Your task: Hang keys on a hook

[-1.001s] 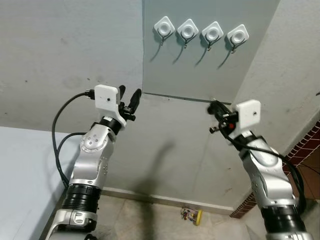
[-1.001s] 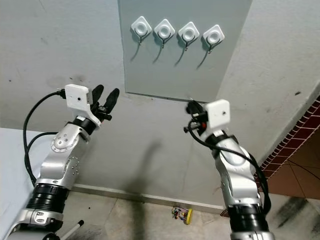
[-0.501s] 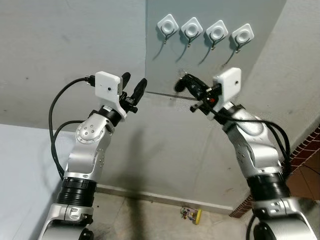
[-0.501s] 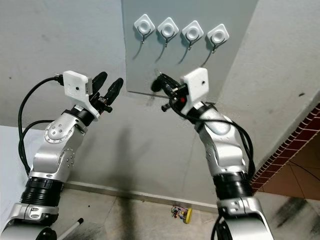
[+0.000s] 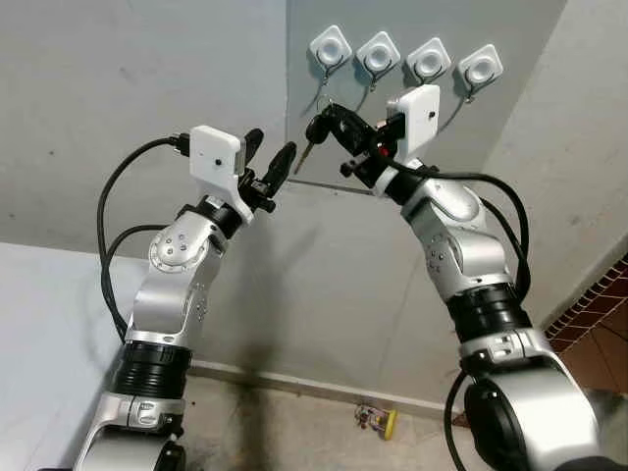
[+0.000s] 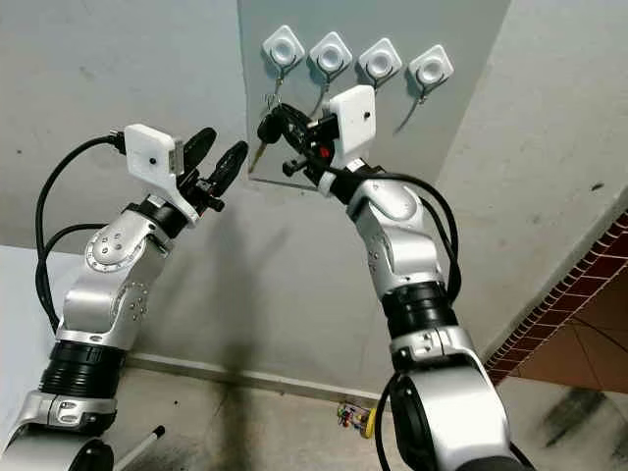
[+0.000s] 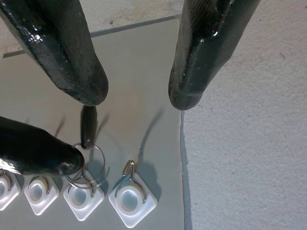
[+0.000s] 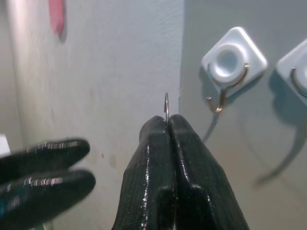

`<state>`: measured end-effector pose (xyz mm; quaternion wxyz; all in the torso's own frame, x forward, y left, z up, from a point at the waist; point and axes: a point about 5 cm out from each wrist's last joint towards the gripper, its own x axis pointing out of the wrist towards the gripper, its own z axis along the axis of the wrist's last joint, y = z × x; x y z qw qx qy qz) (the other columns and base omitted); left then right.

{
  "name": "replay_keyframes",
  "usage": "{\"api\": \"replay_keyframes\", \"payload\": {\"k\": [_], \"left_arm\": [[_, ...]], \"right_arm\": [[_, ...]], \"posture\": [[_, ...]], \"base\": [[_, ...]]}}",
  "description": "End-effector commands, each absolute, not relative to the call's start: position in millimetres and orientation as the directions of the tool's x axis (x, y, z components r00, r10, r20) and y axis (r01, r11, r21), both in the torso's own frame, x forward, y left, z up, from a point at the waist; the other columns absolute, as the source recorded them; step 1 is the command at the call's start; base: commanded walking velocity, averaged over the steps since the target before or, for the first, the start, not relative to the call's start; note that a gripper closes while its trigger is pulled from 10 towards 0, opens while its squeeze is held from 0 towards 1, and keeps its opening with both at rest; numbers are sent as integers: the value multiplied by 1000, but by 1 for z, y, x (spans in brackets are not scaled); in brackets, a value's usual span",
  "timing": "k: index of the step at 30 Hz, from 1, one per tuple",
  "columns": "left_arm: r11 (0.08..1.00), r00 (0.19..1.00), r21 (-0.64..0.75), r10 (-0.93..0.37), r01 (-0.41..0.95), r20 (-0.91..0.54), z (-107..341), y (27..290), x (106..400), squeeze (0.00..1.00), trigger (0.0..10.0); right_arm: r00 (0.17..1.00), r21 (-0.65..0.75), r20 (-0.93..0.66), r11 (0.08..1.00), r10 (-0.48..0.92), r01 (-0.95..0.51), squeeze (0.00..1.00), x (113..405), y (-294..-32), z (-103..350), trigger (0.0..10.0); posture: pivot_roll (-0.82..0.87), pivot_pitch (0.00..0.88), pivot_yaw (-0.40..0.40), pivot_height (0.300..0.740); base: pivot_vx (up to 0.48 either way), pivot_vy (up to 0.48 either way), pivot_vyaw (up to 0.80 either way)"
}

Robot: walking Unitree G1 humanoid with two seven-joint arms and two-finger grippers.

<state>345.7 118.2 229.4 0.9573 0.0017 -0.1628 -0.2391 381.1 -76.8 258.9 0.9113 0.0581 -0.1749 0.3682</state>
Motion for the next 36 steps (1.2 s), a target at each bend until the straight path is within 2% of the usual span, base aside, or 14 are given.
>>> {"api": "replay_keyframes", "payload": {"k": [1, 8, 20, 25, 29, 36], "left_arm": [[878, 815, 92, -472, 470, 337, 240, 114, 345, 0, 10000], [878, 817, 89, -471, 470, 334, 240, 113, 345, 0, 10000], [883, 820, 80, -461, 463, 339, 241, 113, 345, 0, 10000], [885, 822, 80, -457, 458, 340, 241, 114, 344, 0, 10000], [886, 823, 80, -456, 457, 339, 241, 114, 345, 0, 10000], [887, 822, 79, -453, 456, 344, 244, 114, 345, 0, 10000]], "right_arm": [[666, 20, 400, 720, 630, -693, 0, 385, -76, 268, 10000], [674, 147, 421, 688, 606, -711, 0, 395, -65, 271, 10000], [676, 246, 442, 646, 589, -723, 0, 402, -57, 280, 10000], [700, 373, 458, 596, 548, -711, 0, 405, -59, 279, 10000], [721, 510, 462, 510, 517, -693, 0, 406, -59, 274, 10000], [741, 600, 422, 452, 522, -660, 0, 407, -56, 263, 10000]], "posture": [[-80, 0, -41, 740], [-76, 0, -43, 740], [-67, 0, -52, 740], [-67, 0, -52, 740], [-68, 0, -50, 740], [-70, 0, -47, 740]], "base": [[0, 0, 0], [0, 0, 0], [0, 0, 0], [0, 0, 0], [0, 0, 0], [0, 0, 0]]}}
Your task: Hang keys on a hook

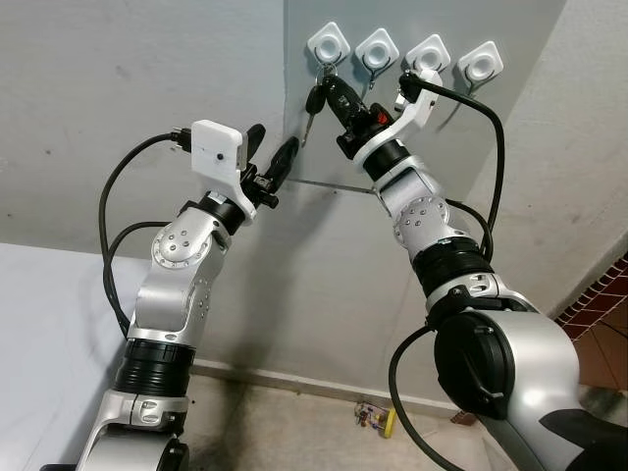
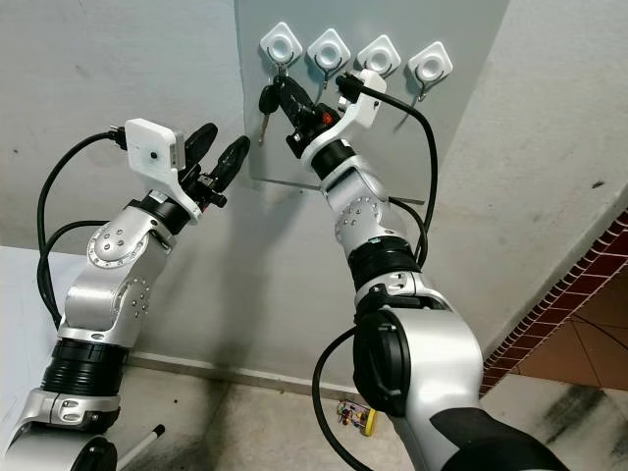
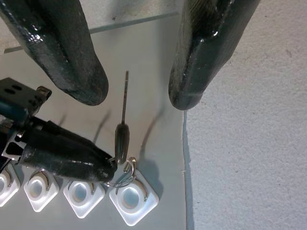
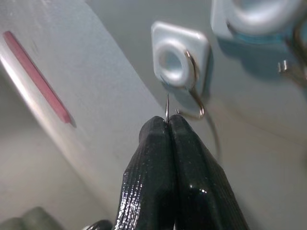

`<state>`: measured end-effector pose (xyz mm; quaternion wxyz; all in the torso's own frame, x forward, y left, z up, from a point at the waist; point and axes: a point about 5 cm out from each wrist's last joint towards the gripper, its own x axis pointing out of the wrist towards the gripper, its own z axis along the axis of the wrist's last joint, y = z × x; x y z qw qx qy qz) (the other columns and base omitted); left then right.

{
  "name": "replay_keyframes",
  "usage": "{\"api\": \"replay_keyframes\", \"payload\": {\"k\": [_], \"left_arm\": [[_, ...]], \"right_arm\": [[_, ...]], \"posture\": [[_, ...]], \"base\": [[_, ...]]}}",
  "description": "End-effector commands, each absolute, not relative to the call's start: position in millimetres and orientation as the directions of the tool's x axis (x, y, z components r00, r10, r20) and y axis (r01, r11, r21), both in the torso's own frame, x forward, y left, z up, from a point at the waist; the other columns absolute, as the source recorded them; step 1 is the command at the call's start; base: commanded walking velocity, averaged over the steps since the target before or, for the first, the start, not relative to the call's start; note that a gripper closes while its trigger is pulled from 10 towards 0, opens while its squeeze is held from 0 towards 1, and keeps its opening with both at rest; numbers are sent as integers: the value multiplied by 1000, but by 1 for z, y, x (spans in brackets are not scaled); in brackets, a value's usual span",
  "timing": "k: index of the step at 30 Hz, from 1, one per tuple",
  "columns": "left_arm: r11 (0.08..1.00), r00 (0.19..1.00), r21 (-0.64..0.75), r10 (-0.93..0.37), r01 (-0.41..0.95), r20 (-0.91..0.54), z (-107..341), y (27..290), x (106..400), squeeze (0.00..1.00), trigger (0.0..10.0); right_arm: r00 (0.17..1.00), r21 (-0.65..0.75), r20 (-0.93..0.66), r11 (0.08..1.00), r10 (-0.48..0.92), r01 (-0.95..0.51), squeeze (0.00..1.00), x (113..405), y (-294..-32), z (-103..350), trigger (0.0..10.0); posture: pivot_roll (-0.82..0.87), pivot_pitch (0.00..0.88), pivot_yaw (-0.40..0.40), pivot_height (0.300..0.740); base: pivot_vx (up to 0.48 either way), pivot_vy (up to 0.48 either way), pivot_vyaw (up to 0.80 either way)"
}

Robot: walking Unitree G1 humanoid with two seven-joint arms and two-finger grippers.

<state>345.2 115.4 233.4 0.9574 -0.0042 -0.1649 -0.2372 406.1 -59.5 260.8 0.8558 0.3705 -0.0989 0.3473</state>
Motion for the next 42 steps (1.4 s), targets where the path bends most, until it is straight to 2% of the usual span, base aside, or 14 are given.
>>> {"api": "replay_keyframes", "payload": {"k": [1, 8, 13, 15, 18, 29, 32, 37, 42], "left_arm": [[887, 822, 79, -453, 455, 344, 244, 114, 345, 0, 10000], [887, 823, 76, -451, 455, 346, 244, 114, 345, 0, 10000], [890, 825, 75, -446, 450, 347, 245, 115, 346, 0, 10000], [890, 825, 76, -445, 449, 348, 245, 115, 346, 0, 10000], [892, 826, 77, -443, 446, 348, 245, 115, 346, 0, 10000], [894, 827, 76, -438, 441, 353, 246, 116, 346, 0, 10000], [895, 826, 77, -437, 440, 355, 247, 116, 346, 0, 10000], [896, 827, 77, -434, 437, 357, 247, 116, 346, 0, 10000], [898, 829, 77, -431, 434, 357, 248, 117, 346, 0, 10000]], "right_arm": [[745, 624, 411, 433, 525, -650, 0, 407, -56, 261, 10000], [768, 643, 377, 451, 517, -619, 0, 408, -56, 257, 10000], [745, 598, 407, 462, 529, -655, 0, 407, -56, 259, 10000], [721, 603, 428, 422, 546, -677, 0, 405, -54, 260, 10000], [698, 550, 445, 444, 562, -708, 0, 404, -54, 263, 10000], [657, 544, 498, 386, 566, -745, 0, 403, -53, 270, 10000], [693, 575, 454, 411, 559, -708, 0, 404, -53, 265, 10000], [743, 563, 349, 507, 570, -653, 0, 405, -51, 246, 10000], [740, 572, 335, 498, 583, -651, 0, 404, -50, 240, 10000]], "posture": [[-70, 0, -47, 740], [-70, 0, -47, 740], [-67, 0, -48, 740], [-66, 0, -49, 740], [-66, 0, -49, 740], [-64, 0, -49, 740], [-63, 0, -50, 740], [-59, 0, -51, 740], [-60, 0, -49, 740]], "base": [[0, 0, 0], [0, 0, 0], [0, 0, 0], [0, 0, 0], [0, 0, 0], [0, 0, 0], [0, 0, 0], [0, 0, 0], [0, 0, 0]]}}
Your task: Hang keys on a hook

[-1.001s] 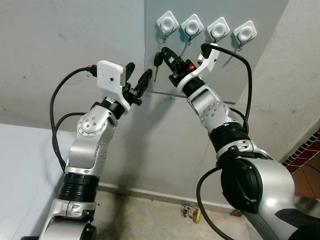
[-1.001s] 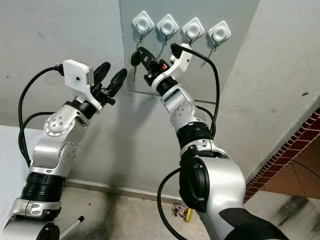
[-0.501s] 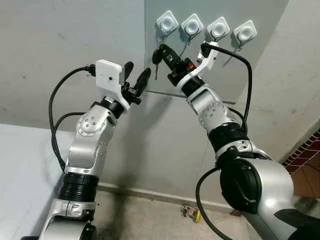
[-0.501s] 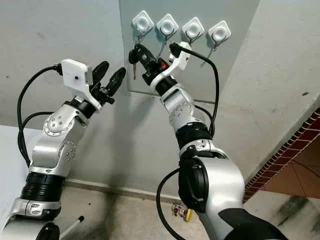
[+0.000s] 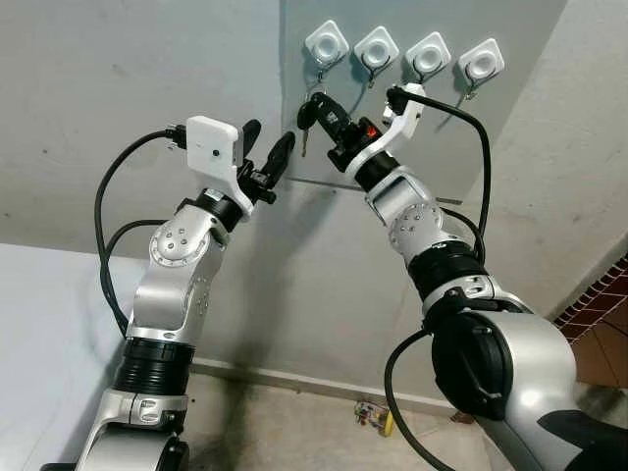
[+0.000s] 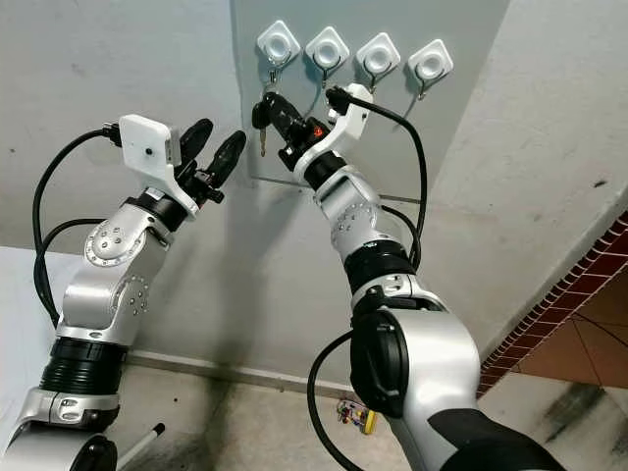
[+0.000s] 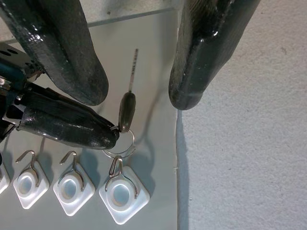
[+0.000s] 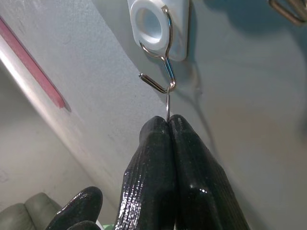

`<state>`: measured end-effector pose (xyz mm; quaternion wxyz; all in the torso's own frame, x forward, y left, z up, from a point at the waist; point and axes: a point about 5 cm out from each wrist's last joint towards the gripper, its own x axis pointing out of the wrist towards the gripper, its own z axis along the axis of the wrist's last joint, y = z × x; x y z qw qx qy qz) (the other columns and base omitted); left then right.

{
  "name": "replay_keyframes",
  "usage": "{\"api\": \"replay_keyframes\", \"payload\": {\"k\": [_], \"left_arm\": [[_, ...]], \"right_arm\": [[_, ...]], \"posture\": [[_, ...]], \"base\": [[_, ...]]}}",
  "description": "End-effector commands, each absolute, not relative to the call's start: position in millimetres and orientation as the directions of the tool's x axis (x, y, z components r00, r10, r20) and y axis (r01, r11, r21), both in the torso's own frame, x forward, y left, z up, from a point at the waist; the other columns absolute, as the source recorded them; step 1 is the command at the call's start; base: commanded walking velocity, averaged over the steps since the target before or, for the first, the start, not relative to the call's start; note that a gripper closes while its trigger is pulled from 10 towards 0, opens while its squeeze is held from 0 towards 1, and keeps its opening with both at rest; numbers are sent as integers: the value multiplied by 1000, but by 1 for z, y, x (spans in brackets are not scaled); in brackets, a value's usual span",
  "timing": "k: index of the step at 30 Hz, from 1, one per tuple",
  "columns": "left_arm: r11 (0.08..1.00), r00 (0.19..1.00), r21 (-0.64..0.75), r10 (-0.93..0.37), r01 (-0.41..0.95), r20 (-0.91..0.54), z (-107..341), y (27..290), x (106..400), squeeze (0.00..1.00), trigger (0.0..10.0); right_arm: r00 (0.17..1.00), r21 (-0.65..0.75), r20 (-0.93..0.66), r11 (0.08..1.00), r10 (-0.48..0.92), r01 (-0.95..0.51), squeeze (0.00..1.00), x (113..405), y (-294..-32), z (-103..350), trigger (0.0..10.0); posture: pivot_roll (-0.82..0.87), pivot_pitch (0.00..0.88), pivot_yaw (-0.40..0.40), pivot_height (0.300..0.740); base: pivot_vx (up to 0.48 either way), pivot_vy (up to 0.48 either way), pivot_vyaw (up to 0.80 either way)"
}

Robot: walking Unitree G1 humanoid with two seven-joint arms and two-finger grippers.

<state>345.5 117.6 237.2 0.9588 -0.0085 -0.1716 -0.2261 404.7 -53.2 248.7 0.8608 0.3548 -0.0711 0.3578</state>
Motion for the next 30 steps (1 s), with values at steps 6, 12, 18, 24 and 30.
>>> {"api": "replay_keyframes", "payload": {"k": [6, 12, 18, 24, 30], "left_arm": [[896, 828, 78, -434, 436, 356, 248, 116, 346, 0, 10000], [897, 828, 77, -432, 435, 357, 248, 116, 347, 0, 10000], [896, 826, 77, -435, 438, 357, 247, 115, 346, 0, 10000], [897, 827, 76, -432, 436, 360, 248, 115, 346, 0, 10000], [897, 826, 78, -432, 436, 363, 248, 115, 346, 0, 10000]], "right_arm": [[731, 556, 349, 498, 587, -665, 0, 404, -51, 242, 10000], [747, 514, 366, 549, 554, -659, 0, 404, -55, 244, 10000], [753, 533, 440, 532, 490, -658, 0, 407, -63, 258, 10000], [746, 538, 464, 517, 478, -666, 0, 407, -65, 262, 10000], [733, 549, 507, 487, 453, -680, 0, 408, -67, 269, 10000]], "posture": [[-61, 0, -47, 740], [-62, 0, -47, 740], [-59, 0, -48, 740], [-56, 0, -49, 740], [-52, 0, -53, 740]], "base": [[0, 0, 0], [0, 0, 0], [0, 0, 0], [0, 0, 0], [0, 0, 0]]}}
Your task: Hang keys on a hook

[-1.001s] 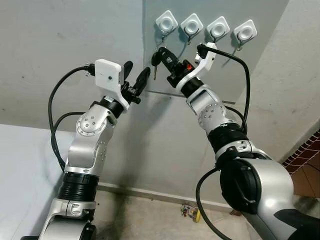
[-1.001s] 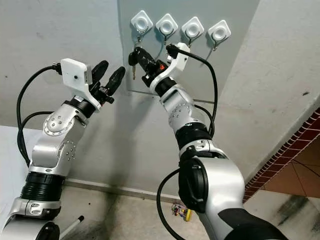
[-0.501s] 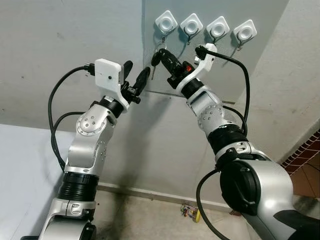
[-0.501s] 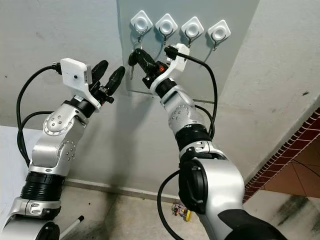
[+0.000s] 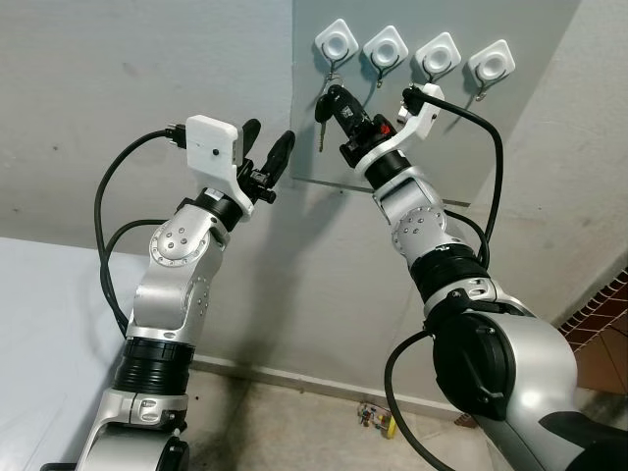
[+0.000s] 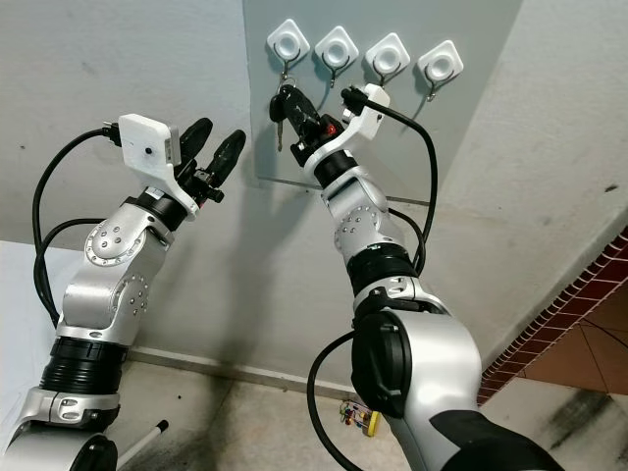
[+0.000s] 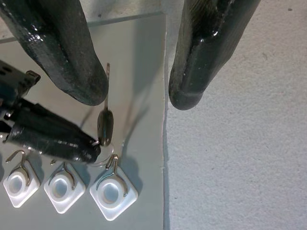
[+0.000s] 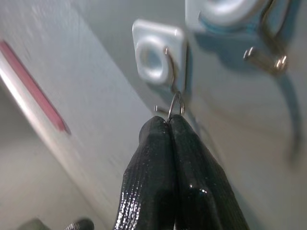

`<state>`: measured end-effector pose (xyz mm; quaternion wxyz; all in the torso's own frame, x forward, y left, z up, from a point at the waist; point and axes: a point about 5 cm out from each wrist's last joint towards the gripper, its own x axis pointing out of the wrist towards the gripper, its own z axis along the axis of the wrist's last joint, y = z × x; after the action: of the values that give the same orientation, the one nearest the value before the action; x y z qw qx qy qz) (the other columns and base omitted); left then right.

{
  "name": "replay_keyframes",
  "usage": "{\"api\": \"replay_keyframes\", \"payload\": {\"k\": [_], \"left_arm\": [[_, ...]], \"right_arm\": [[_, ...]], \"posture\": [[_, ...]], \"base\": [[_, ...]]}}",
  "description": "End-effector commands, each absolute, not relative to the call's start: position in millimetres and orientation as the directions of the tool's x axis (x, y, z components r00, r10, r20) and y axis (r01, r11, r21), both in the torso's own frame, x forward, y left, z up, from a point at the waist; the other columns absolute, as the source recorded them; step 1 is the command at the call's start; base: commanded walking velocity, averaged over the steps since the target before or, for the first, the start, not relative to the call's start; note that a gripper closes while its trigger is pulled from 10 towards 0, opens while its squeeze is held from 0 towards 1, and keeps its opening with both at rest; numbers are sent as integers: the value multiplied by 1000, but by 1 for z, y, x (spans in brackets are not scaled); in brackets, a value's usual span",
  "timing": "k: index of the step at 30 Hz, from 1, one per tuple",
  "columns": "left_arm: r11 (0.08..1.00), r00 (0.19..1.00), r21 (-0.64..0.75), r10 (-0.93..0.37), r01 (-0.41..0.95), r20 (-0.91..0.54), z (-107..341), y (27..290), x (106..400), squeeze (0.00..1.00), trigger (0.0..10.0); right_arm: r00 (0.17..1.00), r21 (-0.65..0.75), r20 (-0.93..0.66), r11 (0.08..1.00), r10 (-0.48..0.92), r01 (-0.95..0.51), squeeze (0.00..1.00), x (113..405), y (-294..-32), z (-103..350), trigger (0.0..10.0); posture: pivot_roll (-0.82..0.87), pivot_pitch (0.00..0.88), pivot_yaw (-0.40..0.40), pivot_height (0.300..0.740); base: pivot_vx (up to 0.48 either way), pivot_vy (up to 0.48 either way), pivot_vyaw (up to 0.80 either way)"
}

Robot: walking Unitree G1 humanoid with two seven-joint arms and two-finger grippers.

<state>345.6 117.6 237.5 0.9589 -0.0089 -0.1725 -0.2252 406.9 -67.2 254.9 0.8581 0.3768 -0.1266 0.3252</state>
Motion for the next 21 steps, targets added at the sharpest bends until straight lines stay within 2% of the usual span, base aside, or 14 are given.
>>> {"api": "replay_keyframes", "payload": {"k": [1, 5, 10, 18, 21], "left_arm": [[897, 826, 77, -432, 436, 363, 248, 115, 346, 0, 10000], [897, 825, 76, -432, 436, 364, 248, 115, 345, 0, 10000], [896, 825, 76, -433, 437, 364, 248, 114, 345, 0, 10000], [896, 824, 76, -433, 438, 365, 248, 114, 345, 0, 10000], [897, 825, 77, -432, 436, 365, 248, 114, 345, 0, 10000]], "right_arm": [[730, 549, 513, 481, 452, -683, 0, 407, -67, 269, 10000], [698, 544, 558, 437, 449, -716, 0, 406, -67, 273, 10000], [683, 536, 566, 423, 462, -731, 0, 405, -66, 274, 10000], [624, 517, 570, 357, 535, -778, 0, 401, -56, 271, 10000], [641, 515, 543, 388, 542, -764, 0, 401, -56, 266, 10000]], "posture": [[-52, 0, -53, 740], [-50, 0, -55, 740], [-51, 0, -53, 740], [-46, 0, -58, 740], [-44, 0, -59, 740]], "base": [[0, 0, 0], [0, 0, 0], [0, 0, 0], [0, 0, 0], [0, 0, 0]]}}
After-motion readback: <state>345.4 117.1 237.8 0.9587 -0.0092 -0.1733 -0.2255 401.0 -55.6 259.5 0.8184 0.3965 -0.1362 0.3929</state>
